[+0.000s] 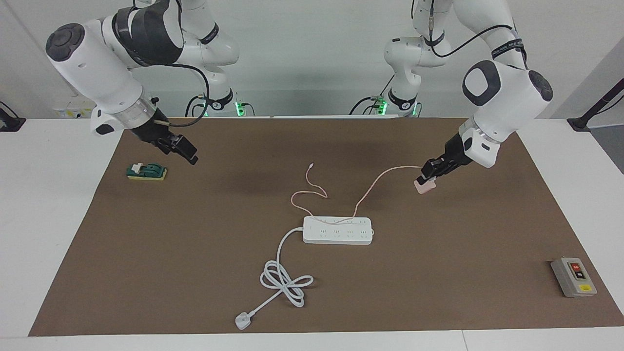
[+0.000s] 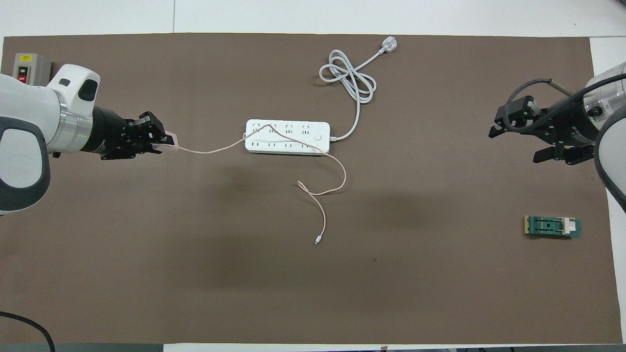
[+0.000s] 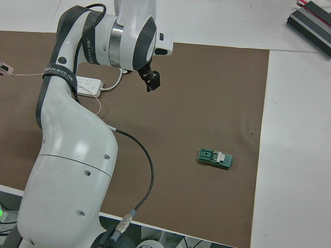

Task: Plug charger into power strip

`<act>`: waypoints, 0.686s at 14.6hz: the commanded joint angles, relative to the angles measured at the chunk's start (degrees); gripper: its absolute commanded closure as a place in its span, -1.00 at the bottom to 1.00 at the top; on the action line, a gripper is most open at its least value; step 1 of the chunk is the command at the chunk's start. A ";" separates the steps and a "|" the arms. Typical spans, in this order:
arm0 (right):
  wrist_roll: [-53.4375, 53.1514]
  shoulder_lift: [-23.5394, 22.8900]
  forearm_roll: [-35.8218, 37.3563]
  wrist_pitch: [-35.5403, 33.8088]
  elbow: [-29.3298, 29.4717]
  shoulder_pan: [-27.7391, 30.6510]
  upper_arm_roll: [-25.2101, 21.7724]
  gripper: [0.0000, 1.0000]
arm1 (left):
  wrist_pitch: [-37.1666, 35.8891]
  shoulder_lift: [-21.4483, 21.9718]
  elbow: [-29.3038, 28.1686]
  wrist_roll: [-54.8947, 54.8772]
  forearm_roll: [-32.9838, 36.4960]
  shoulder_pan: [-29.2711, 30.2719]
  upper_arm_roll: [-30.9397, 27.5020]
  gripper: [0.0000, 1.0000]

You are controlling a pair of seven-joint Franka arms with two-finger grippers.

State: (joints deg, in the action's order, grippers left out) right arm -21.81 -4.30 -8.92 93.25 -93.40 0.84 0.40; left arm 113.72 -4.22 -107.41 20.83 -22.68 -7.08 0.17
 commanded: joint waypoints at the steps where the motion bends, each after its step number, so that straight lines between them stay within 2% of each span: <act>1: 10.18 1.39 4.42 -0.18 -0.47 0.83 0.74 -1.00 | 1.42 -0.35 0.62 14.18 2.82 -0.38 0.18 1.00; 3: 15.28 1.92 6.53 0.00 -0.38 0.75 0.74 -1.00 | 1.41 -0.27 0.36 22.29 3.43 -0.91 0.27 1.00; 6: 18.03 4.29 7.42 -0.61 -0.38 0.83 0.74 -1.00 | -1.12 -0.09 0.35 26.71 4.75 -1.97 0.36 1.00; 8: 20.91 6.31 9.43 -0.70 -0.56 0.66 0.91 -1.00 | -0.52 -0.18 0.53 28.20 6.67 -2.06 0.27 1.00; 10: 23.29 7.72 9.88 -1.14 -0.91 0.83 0.92 -1.00 | 3.15 -0.35 0.27 34.24 10.28 -2.76 0.62 1.00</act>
State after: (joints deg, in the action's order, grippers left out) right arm -1.60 1.17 -0.38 92.94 -93.27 0.89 0.63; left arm 114.46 -4.37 -107.41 49.43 -15.77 -8.70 0.96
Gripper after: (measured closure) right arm 0.000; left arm 0.687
